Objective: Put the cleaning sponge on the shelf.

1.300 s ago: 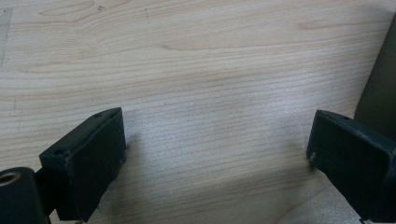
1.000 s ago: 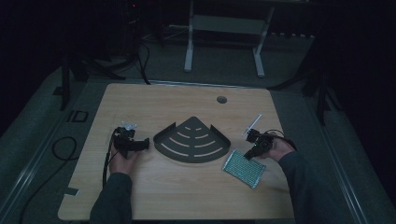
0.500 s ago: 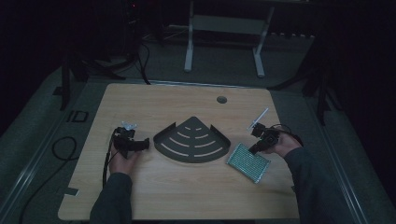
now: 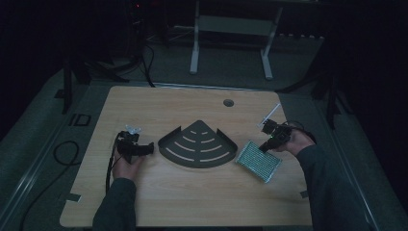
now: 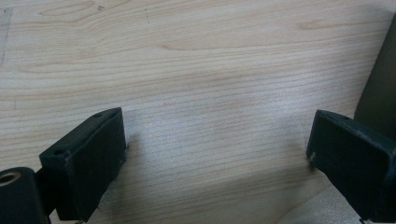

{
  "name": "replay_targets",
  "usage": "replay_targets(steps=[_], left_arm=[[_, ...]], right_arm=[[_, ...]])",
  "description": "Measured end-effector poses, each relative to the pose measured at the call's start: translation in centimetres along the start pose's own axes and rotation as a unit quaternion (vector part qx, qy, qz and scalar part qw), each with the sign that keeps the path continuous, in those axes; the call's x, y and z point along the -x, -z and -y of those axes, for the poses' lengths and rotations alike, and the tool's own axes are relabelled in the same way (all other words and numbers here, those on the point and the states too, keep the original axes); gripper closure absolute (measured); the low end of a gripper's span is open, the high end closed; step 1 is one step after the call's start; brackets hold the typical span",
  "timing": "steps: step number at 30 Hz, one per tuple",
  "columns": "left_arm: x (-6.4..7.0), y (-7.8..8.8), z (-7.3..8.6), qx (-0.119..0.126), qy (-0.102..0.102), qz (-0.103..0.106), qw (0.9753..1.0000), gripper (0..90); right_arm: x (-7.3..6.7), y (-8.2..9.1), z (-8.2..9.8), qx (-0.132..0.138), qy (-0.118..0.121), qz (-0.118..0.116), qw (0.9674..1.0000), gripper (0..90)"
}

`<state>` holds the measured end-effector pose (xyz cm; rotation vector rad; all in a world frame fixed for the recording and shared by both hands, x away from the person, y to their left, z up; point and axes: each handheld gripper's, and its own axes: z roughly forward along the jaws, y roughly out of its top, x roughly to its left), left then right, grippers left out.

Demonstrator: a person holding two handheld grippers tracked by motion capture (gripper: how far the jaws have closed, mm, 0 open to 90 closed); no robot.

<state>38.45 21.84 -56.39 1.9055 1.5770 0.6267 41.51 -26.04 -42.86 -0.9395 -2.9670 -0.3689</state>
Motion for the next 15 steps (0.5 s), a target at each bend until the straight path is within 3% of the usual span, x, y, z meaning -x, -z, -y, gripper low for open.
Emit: replay_targets(steps=[15], left_arm=[[0.0, 0.0, 0.0, 0.000, 0.000, 0.000, 1.0000, 4.9]], right_arm=[[0.3, 1.7, -2.1, 0.016, -0.006, 0.005, 0.9998, 89.7]])
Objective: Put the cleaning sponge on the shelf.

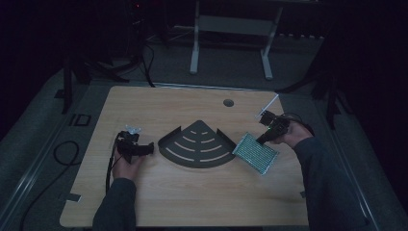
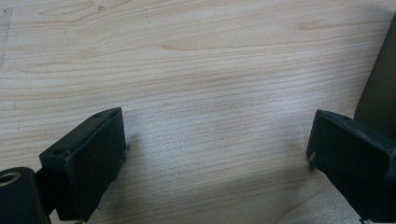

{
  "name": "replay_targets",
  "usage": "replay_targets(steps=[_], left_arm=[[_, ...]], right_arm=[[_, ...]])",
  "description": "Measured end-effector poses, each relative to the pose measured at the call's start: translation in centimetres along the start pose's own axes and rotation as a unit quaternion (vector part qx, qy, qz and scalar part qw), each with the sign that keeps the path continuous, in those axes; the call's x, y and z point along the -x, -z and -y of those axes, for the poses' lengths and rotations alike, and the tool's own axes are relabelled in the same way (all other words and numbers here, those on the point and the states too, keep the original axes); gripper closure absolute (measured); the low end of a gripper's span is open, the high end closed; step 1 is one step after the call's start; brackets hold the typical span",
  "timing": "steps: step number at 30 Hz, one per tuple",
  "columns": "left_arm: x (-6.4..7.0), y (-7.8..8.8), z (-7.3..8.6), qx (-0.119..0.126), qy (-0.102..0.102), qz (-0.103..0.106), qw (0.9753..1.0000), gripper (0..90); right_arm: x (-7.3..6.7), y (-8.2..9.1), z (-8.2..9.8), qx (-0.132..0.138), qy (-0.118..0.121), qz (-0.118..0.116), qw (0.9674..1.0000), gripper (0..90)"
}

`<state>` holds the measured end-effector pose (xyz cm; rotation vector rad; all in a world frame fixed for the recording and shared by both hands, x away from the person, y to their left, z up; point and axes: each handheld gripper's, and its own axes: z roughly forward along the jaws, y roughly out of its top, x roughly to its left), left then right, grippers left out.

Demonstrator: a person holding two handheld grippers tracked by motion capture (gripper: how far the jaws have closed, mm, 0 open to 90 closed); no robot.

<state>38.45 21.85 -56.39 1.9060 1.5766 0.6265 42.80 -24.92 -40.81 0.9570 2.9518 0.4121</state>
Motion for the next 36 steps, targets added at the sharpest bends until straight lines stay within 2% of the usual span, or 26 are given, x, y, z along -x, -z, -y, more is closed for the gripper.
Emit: replay_targets(steps=[18, 36], left_arm=[[0.0, 0.0, 0.0, 0.000, 0.001, 0.000, 1.0000, 5.0], [0.0, 0.0, 0.0, 0.000, 0.000, 0.000, 1.0000, 4.9]], right_arm=[[0.0, 0.2, -2.5, 0.015, -0.014, -0.002, 0.9998, 89.7], [-0.3, -0.2, -4.4, 0.030, -0.013, 0.004, 0.9995, 89.7]])
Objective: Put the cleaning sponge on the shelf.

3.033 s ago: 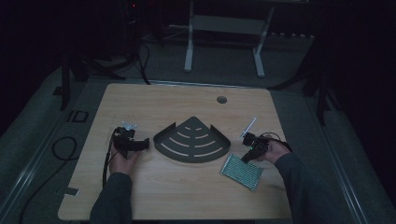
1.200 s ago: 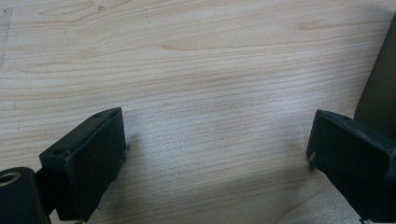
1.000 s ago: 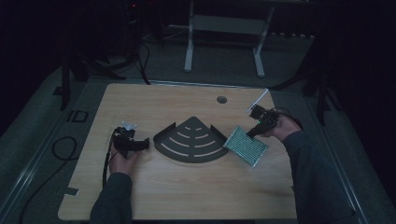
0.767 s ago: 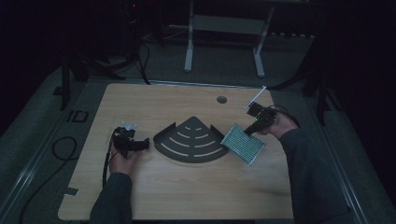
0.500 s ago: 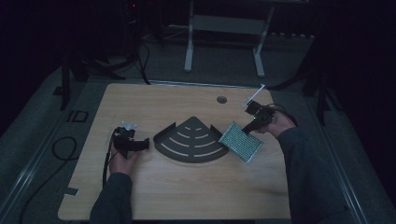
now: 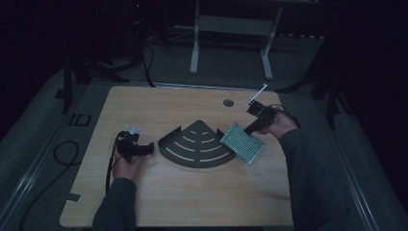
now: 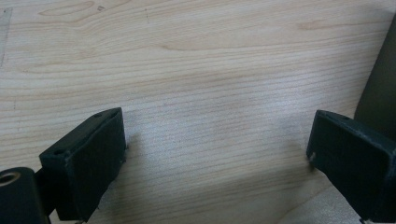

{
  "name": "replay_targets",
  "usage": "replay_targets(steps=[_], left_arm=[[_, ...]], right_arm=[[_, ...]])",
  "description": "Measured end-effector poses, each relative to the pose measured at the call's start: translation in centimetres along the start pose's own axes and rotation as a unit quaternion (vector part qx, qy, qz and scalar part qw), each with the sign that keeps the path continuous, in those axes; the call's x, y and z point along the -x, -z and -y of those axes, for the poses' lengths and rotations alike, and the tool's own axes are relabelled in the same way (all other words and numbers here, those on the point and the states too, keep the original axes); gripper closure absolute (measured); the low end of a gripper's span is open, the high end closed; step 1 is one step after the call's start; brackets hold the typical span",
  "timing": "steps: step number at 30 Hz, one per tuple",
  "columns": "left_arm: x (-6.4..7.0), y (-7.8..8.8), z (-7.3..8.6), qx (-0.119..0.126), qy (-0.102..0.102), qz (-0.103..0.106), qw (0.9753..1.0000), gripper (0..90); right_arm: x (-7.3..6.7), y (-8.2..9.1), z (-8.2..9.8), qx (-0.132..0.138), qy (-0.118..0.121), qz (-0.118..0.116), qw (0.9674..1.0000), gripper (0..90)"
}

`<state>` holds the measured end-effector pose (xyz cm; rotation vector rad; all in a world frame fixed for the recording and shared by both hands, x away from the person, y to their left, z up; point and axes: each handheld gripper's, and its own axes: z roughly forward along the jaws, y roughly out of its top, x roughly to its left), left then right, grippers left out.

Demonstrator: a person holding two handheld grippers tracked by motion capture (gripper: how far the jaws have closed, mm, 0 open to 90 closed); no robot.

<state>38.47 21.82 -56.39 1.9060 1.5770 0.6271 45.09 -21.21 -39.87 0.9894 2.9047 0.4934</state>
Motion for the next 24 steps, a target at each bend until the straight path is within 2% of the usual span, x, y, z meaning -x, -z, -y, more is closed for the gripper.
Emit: replay_targets(steps=[24], left_arm=[[0.0, 0.0, 0.0, 0.000, 0.000, 0.000, 1.0000, 4.9]], right_arm=[[-0.9, -0.9, -3.1, 0.014, -0.006, -0.002, 0.9999, 89.7]])
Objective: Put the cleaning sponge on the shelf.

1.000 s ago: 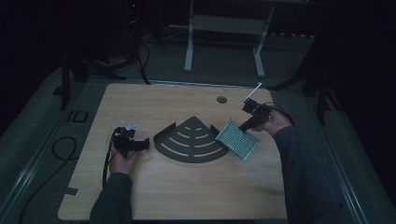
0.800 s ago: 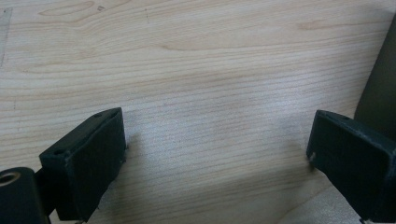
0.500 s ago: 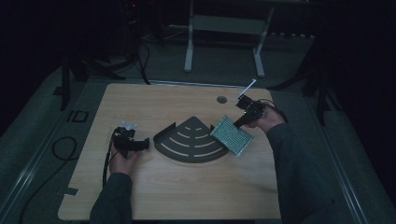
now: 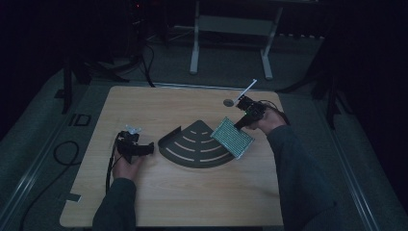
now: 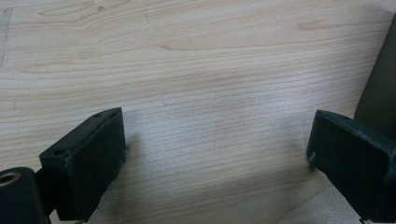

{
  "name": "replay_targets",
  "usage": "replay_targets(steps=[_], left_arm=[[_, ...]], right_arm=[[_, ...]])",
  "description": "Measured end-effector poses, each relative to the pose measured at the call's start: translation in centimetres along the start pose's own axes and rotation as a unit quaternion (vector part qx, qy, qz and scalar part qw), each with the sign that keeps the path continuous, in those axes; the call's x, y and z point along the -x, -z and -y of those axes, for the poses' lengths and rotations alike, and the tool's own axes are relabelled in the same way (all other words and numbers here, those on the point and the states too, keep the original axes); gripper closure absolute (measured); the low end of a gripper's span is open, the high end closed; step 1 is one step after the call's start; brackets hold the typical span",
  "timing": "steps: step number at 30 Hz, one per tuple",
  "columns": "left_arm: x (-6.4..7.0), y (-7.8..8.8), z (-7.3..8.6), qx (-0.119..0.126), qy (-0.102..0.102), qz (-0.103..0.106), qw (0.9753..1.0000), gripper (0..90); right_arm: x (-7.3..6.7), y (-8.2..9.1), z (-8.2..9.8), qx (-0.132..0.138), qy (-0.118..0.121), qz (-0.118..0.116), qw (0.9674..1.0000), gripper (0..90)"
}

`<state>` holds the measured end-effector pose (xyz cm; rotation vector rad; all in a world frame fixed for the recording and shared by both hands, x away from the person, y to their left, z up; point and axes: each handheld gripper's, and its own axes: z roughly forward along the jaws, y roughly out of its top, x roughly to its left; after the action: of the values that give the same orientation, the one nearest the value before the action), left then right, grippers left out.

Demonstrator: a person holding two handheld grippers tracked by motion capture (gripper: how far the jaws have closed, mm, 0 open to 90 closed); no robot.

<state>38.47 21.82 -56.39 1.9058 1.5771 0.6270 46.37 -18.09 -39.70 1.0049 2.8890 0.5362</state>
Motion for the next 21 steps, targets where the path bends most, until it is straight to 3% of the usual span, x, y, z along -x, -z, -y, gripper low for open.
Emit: replay_targets(steps=[21], left_arm=[[0.0, 0.0, 0.0, 0.000, 0.000, 0.000, 1.0000, 4.9]], right_arm=[[-0.8, -1.3, -2.0, 0.018, -0.007, 0.002, 0.9998, 89.7]])
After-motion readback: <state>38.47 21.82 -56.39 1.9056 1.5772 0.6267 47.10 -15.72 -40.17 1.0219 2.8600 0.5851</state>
